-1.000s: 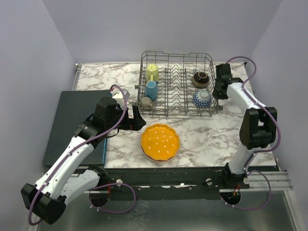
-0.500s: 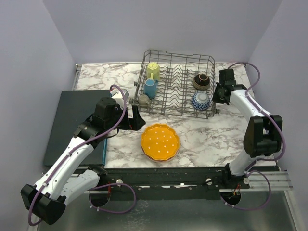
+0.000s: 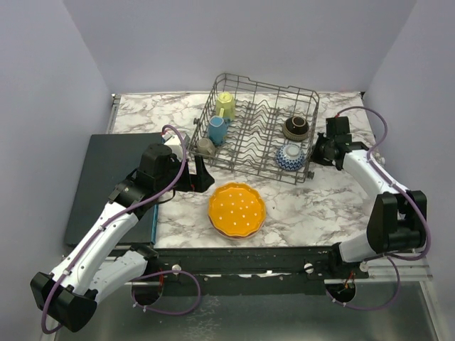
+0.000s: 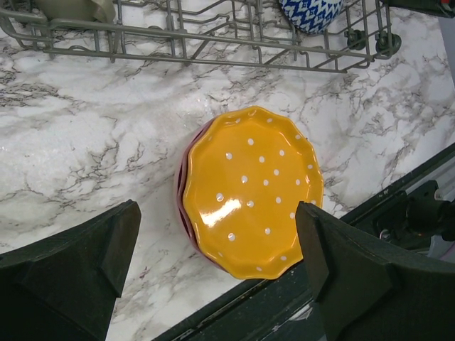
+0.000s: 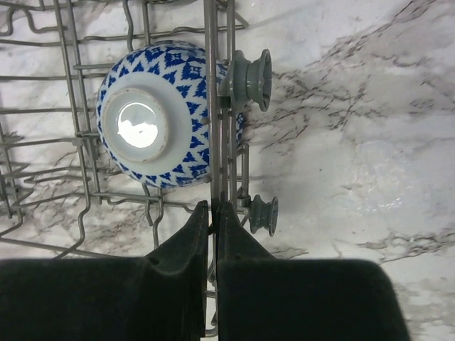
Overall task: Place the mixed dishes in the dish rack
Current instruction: Move the dish rack to the center of the board.
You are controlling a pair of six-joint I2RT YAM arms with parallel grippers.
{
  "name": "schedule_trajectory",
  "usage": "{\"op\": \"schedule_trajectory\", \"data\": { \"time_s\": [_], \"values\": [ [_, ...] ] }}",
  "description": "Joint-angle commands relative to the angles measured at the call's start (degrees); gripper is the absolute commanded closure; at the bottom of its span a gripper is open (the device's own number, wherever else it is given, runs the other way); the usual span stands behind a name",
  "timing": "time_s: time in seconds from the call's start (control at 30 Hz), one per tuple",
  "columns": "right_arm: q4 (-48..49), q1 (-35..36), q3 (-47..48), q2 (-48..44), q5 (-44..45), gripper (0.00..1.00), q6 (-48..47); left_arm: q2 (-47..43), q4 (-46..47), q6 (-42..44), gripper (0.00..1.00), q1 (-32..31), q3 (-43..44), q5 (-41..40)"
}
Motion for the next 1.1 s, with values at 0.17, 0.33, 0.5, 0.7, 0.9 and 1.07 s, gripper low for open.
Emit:
{"op": "schedule_trajectory", "data": {
  "time_s": [0.17,0.33,0.5,0.7,0.9,1.07],
  "values": [
    [-0.44,5.40,-7.84,-6.89,-12.01,1.00,6.73,-0.92,0.43,0.87,0.01,-0.03,-0.56,-2.76],
    [0.62,8.02,-10.62,-9.65,-13.33,1.00,9.42,-0.75,0.37,0.41,0.01,0.06,-0.66,-3.82],
    [0.63,12.05,-11.68,-11.23,-12.80,1.00,11.44,0.03,0.10,-1.76,0.01,0.06,-0.85,-4.07],
    [0.18,14.75,-12.35,-13.32,-12.26,1.00,12.67,-0.24,-0.27,-7.87,0.01,0.06,-3.04,-3.01],
    [0.82,15.80,-12.65,-14.48,-12.86,1.00,12.89,1.45,-0.19,-15.91,0.01,0.10,-6.59,-3.34],
    [2.38,16.27,-13.82,-14.77,-13.73,1.00,12.98,5.78,1.79,-19.30,0.01,0.06,-9.28,-3.76]
  ]
}}
